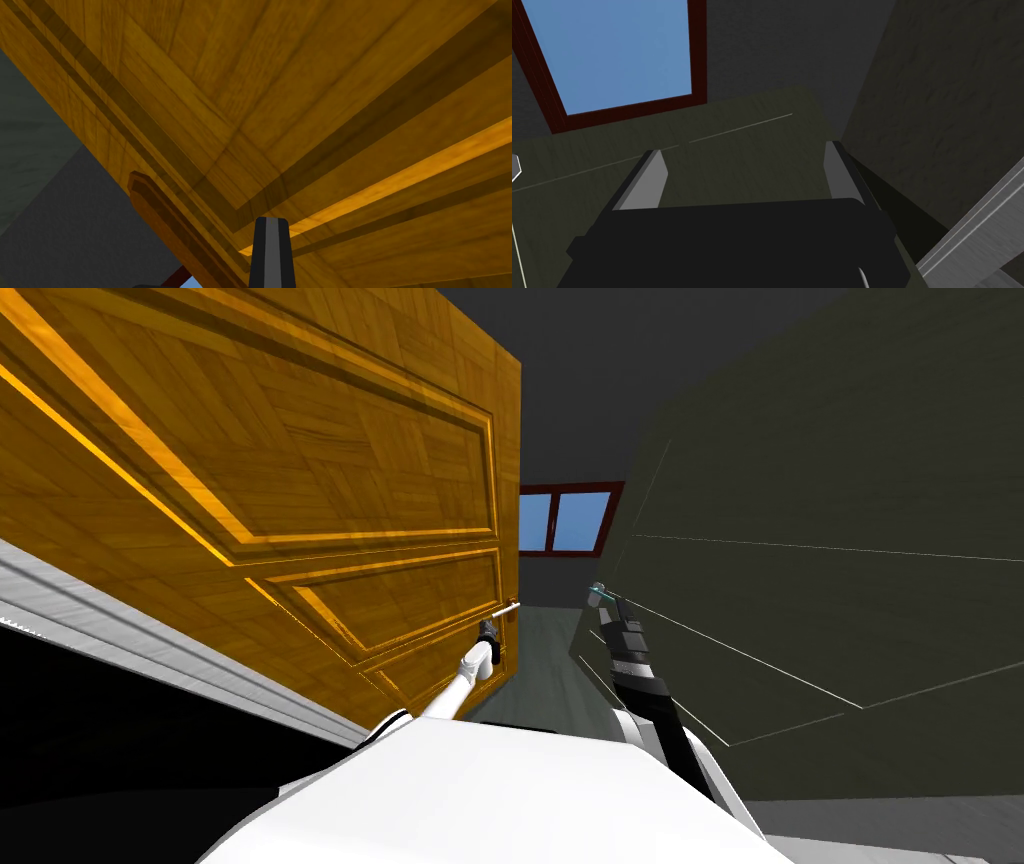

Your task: Push the door open

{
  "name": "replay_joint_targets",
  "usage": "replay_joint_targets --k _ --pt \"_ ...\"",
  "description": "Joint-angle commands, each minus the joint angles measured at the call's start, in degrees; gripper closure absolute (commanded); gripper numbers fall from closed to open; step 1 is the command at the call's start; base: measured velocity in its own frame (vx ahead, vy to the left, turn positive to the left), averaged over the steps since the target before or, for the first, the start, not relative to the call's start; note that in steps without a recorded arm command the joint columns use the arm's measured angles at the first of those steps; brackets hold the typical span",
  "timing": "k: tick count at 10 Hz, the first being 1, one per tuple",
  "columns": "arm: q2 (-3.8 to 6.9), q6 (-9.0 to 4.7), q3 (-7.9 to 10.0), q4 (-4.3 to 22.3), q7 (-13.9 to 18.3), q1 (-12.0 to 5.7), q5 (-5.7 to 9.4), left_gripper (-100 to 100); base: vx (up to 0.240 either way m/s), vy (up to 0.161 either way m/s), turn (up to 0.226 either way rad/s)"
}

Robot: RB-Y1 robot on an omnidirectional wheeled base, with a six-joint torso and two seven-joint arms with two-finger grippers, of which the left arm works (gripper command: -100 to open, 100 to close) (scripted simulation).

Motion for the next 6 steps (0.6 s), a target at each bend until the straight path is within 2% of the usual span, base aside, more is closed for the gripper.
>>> replay_joint_targets --k 1,4,5,6 --pt "0.09 1.63 -1.77 -1.4 -1.6 1.64 -2.41 -100 0.145 -0.049 0.214" --pt "0.13 3.27 -3.72 -2.8 -3.1 3.41 -5.29 -100 0.085 -0.058 0.144" --pt "0.13 4.48 -5.17 -3.8 -4.2 4.72 -7.42 -100 0.09 -0.075 0.23" --pt "0.11 5.11 -5.91 -4.3 -4.8 5.4 -8.52 -100 0.087 -0.091 0.213"
